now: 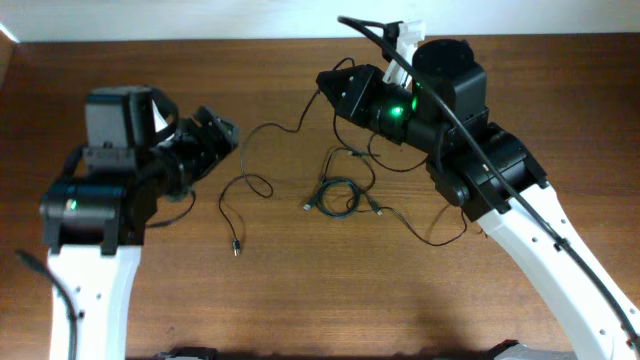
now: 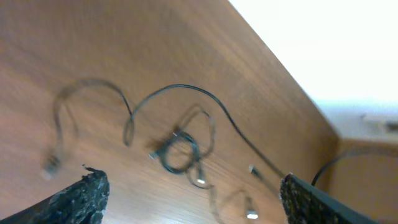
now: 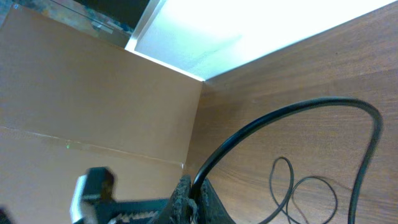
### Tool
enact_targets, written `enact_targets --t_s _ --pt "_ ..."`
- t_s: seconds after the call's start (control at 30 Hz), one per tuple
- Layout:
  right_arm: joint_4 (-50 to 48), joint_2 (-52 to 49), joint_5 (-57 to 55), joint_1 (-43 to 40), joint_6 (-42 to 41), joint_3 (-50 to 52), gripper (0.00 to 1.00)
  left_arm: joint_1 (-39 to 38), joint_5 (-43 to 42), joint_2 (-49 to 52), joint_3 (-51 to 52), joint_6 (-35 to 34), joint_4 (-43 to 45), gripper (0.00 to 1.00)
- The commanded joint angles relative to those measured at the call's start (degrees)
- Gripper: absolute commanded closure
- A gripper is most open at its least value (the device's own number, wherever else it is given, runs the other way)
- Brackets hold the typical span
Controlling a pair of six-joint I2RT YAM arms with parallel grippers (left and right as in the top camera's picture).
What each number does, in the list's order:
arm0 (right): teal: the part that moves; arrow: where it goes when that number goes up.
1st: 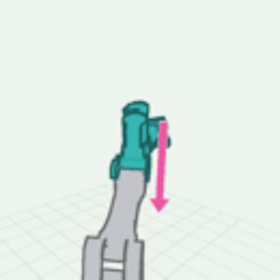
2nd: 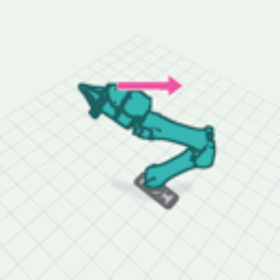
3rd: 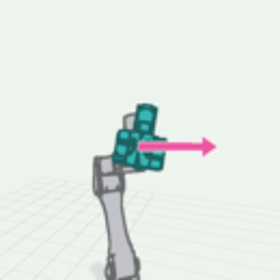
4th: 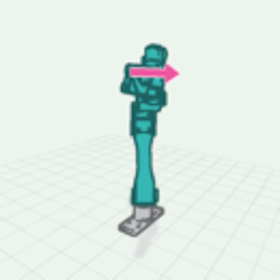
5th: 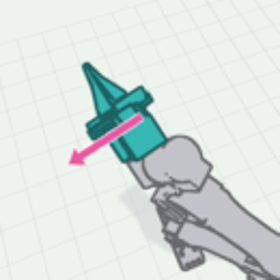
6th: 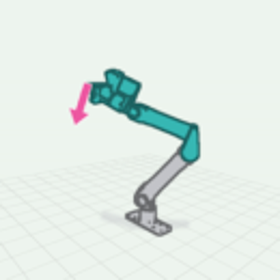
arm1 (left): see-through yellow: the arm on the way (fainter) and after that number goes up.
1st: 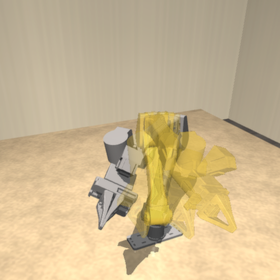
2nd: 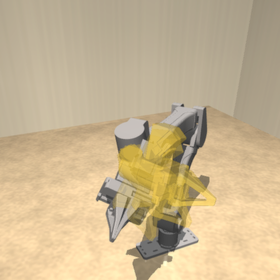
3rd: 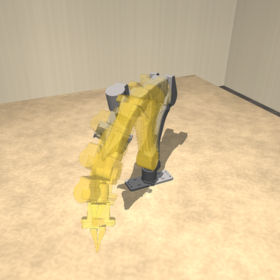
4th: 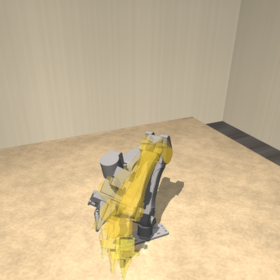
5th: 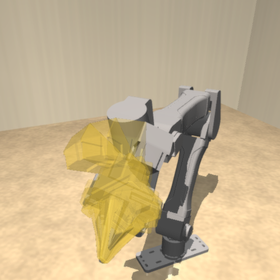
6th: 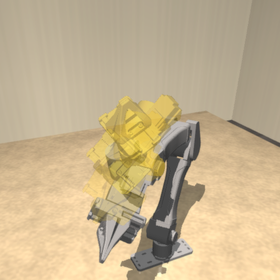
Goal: Untangle cables
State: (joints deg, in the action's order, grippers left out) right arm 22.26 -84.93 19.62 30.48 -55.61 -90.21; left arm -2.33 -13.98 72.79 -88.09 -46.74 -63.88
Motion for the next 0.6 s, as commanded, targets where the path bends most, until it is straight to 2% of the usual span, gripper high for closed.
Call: enact_targets --t_s 0.0,0.13,0.2,0.43,0.57 --pt "-0.17 -0.11 0.61 0.37 -0.83 -0.81 0.96 0.24 -5.33 5.05 -0.92 -15.58 -0.11 0.04" --pt "-0.17 -0.11 0.79 0.37 -0.83 -0.81 0.96 0.26 -8.44 10.69 -0.92 -22.71 -0.04 0.03" --pt "-0.2 -0.11 0.76 0.37 -0.83 -0.81 0.96 0.24 -12.68 15.19 -0.92 -25.79 0.63 0.02" --pt "-0.04 -0.11 0.79 0.37 -0.83 -0.81 0.96 0.24 -25.73 26.01 -0.92 -26.16 12.2 0.08" --pt "-0.04 -0.11 0.76 0.35 -0.81 -0.81 0.96 0.24 -30.53 29.2 -0.92 -26.16 13.99 0.11"
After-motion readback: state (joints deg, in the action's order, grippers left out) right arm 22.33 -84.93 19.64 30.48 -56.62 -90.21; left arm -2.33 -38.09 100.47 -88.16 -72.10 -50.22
